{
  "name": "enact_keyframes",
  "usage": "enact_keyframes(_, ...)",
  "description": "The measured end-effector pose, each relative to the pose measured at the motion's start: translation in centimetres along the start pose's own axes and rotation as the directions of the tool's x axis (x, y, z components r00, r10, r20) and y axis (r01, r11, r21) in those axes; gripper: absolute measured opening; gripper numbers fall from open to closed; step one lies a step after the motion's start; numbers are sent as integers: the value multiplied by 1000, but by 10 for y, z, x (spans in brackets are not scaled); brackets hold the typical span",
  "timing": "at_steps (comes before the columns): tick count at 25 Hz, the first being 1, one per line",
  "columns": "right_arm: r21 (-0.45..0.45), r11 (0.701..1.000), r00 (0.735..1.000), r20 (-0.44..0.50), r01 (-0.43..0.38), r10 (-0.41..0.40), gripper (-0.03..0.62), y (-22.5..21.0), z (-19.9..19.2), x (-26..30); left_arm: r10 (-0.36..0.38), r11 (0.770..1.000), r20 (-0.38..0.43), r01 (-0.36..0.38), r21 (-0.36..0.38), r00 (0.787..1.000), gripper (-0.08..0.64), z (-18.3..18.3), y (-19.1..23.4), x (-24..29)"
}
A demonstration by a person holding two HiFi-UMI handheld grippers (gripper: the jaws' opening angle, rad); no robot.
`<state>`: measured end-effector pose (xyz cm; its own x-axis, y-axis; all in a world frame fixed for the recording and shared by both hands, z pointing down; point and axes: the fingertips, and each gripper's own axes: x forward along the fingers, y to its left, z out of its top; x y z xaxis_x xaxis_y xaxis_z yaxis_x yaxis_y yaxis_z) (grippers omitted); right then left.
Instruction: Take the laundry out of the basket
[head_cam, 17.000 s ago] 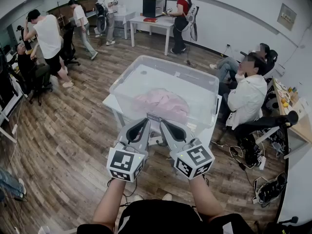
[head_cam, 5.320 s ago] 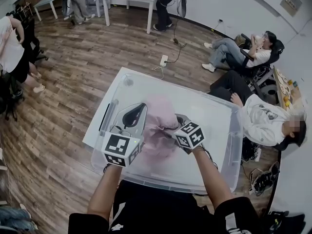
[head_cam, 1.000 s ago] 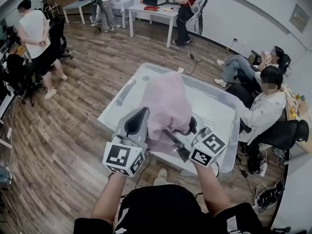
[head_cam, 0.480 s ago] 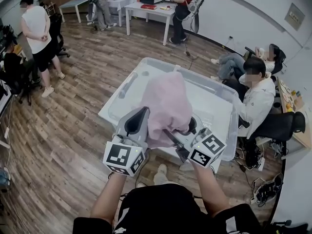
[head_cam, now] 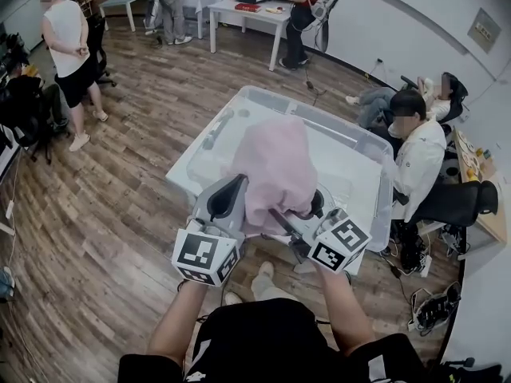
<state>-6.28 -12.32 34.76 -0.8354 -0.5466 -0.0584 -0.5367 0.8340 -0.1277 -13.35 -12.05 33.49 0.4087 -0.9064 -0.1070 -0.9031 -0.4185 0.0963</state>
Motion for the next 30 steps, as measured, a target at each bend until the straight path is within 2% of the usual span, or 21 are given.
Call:
enact_keyframes(10,1,999,999,13,45,-45,314,11,-1,-14,-23,1000,-1,23,-15,1000,5,-1,-11,-13)
enact_keyframes(22,-9,1000,1000,11,7,-7,314,23,-1,-14,21,1000,4,-21,-10,1000,5,0,-11,-28)
enact_keyframes(30,5,1000,999,26,-22,22,314,23,2,-35,44,999,21,-44,-12,999,5,1,-33,-32)
